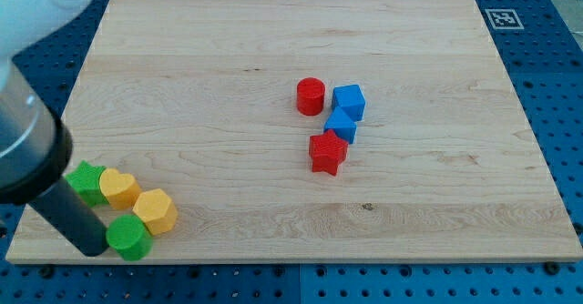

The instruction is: Move yellow heart above yellow hexagon

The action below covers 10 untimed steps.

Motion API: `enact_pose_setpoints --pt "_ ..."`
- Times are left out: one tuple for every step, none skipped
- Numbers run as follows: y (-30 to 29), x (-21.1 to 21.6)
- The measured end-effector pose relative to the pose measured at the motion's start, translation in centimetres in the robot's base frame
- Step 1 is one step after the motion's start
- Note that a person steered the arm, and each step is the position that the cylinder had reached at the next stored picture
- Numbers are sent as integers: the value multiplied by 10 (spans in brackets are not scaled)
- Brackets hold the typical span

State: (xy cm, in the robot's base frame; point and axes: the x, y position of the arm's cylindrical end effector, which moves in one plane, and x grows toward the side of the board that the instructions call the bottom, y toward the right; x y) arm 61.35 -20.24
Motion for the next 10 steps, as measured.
enact_pose_setpoints --pt "-17 -16" --pt "-41 -36" --pt "-15 -45" --pt "-9 -48" --pt "-9 -48" --pt "5 -48" --pt "16 -39" --pt "16 -22" --pt "16 -35" --pt "18 -55"
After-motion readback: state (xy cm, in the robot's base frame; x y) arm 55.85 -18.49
